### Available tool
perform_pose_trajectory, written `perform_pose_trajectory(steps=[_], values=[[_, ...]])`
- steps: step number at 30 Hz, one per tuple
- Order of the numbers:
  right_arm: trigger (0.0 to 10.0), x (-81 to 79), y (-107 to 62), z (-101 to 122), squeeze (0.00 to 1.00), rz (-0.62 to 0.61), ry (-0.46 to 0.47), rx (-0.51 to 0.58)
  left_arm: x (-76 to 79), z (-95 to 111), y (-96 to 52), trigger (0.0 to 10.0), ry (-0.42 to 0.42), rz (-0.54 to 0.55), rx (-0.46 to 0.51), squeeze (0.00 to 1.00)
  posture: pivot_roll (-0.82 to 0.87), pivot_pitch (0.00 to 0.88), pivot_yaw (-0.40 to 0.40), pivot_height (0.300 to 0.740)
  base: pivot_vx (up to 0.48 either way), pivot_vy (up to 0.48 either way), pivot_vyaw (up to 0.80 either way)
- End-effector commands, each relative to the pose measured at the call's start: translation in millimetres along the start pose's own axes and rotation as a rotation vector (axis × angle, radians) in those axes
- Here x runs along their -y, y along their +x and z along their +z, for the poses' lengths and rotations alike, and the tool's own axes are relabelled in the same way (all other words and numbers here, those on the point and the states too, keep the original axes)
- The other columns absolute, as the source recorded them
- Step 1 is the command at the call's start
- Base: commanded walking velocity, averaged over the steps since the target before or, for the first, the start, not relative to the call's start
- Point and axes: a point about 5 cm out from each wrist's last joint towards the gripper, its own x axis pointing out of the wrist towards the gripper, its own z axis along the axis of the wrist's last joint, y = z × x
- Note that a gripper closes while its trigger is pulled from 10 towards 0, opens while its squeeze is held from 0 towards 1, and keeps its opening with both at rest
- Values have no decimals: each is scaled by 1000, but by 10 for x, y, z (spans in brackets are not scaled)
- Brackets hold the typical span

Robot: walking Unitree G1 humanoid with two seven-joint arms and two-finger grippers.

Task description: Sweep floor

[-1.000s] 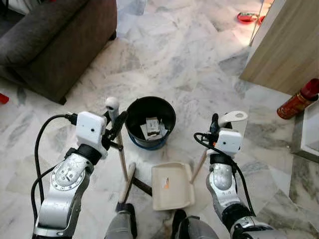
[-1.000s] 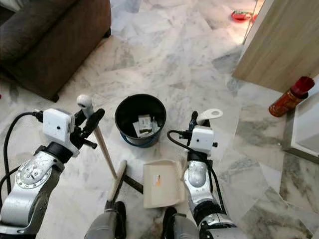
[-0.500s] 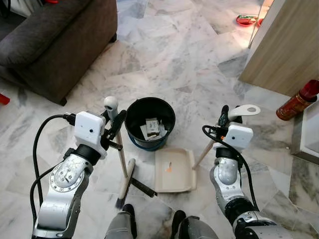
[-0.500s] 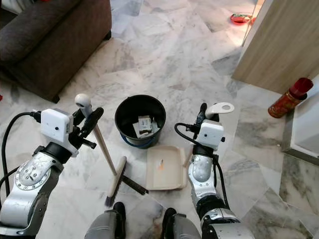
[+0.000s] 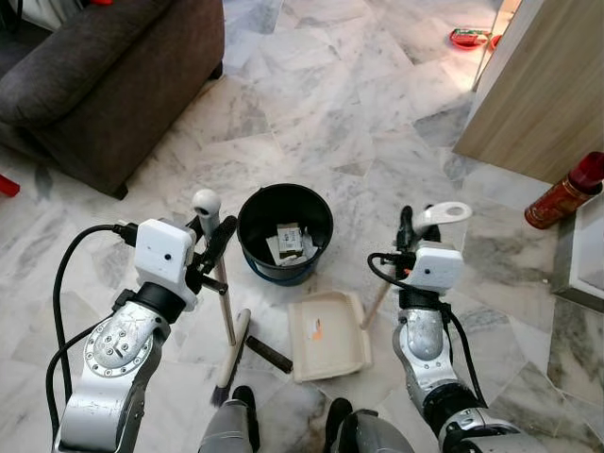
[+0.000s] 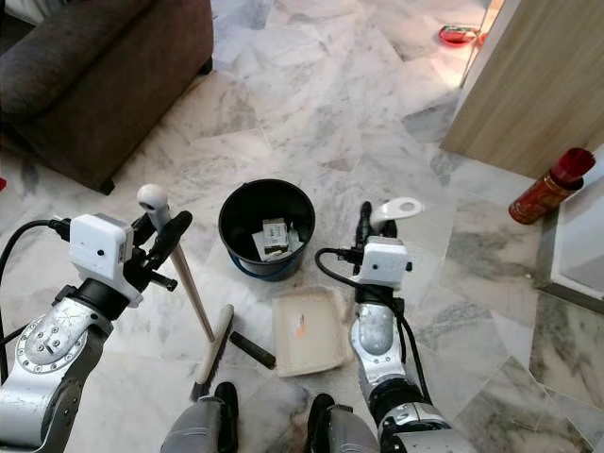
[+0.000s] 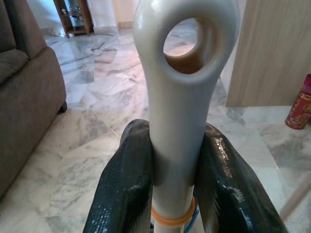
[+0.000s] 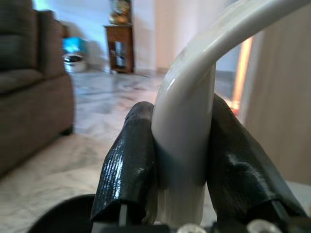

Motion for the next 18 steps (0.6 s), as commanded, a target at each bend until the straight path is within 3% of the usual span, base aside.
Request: perform_pose_trajectory(steps=[1, 10, 18], values=[[10000, -49, 12, 87, 0, 29, 17, 71, 14, 79, -41, 10000, 22, -8, 22, 0, 392, 349, -9, 740, 0, 0, 0], [10000, -92, -130, 10, 0, 155, -20, 48, 24, 99, -55, 10000, 19, -19, 17, 0, 398, 356, 0, 740, 0, 0, 0], [10000, 45, -138, -73, 0, 57, -34, -26, 29, 46, -35, 10000, 7, -6, 10, 0, 385, 330, -11, 740, 0, 0, 0]])
